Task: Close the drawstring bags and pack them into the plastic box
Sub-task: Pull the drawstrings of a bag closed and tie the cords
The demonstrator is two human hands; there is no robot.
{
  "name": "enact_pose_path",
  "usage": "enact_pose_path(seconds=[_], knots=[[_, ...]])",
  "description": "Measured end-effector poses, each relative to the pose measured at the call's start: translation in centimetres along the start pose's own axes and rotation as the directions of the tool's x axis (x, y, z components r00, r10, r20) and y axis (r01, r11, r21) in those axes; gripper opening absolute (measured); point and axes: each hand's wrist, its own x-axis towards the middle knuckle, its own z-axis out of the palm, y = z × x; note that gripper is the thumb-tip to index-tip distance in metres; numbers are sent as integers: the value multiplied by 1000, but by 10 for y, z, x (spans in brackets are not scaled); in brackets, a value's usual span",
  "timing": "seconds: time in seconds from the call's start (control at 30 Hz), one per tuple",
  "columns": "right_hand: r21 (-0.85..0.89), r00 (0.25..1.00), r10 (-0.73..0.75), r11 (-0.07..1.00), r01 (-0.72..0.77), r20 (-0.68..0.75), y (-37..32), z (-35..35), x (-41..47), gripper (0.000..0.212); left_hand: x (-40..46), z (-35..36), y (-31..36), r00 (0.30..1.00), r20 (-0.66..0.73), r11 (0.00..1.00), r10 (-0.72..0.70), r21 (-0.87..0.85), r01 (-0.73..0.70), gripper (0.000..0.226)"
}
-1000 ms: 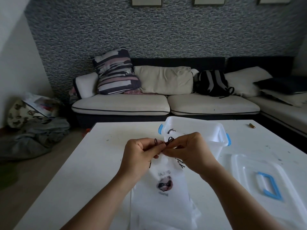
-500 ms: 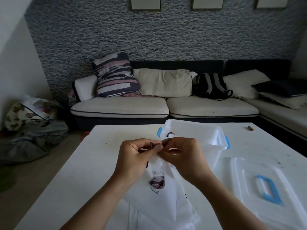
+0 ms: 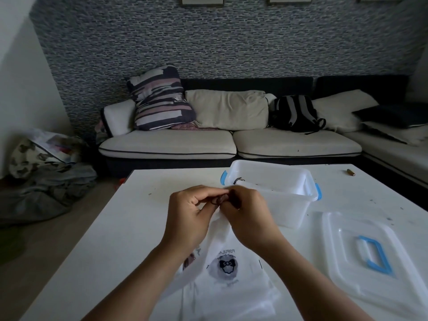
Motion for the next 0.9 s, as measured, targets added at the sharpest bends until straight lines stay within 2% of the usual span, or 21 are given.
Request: enact_pose_path(seconds=[0.07, 0.1, 0.17, 0.23, 0.33, 0.43, 0.47, 0.5, 0.53, 0.6, 0.67, 0.7, 0.77, 0.9], knots=[[-39, 999, 30, 999, -29, 25, 1, 1, 1, 31, 0, 1, 0, 999, 19, 998, -39, -43, 39, 31], [13, 997, 70, 997, -71, 44, 1, 1, 1, 28, 0, 0, 0, 998, 24, 996, -58, -62, 59, 27], [265, 976, 172, 943, -203, 133, 2, -2, 4, 13, 1, -1, 1, 993, 17, 986, -118, -114, 119, 20], [493, 924, 235, 791, -362, 301, 5, -11, 6, 16, 4, -2, 1, 980, 15, 962, -200, -189, 199, 16], [590, 831, 232, 610, -529, 506, 8, -28, 6, 30, 5, -1, 1, 951, 65, 891, -304, -333, 308, 11], [659, 783, 238, 431, -616, 575, 14, -36, 4, 23, 3, 1, 3, 913, 127, 807, -389, -430, 404, 11], [663, 783, 242, 424, -617, 573, 15, -37, 5, 21, 4, 1, 3, 904, 136, 787, -406, -451, 421, 11], [640, 790, 242, 476, -603, 564, 15, -38, 5, 20, 4, 0, 3, 900, 138, 779, -413, -458, 428, 12], [585, 806, 236, 582, -564, 542, 15, -39, 6, 19, 4, -1, 2, 903, 131, 792, -410, -441, 423, 13], [395, 855, 205, 819, -417, 477, 11, -45, 9, 21, 4, -1, -1, 909, 119, 833, -399, -367, 414, 12], [173, 892, 170, 949, -262, 420, 10, -51, 12, 23, 3, 0, -1, 905, 123, 837, -408, -346, 424, 9], [95, 900, 157, 972, -213, 407, 10, -54, 13, 21, 3, 1, -1, 902, 131, 836, -411, -341, 430, 8], [58, 905, 141, 982, -179, 402, 13, -56, 13, 17, 2, 1, -1, 902, 148, 846, -405, -315, 431, 8], [191, 935, 128, 961, -199, 330, 14, -53, 12, 11, 3, 1, -2, 883, 185, 829, -432, -304, 469, 7]])
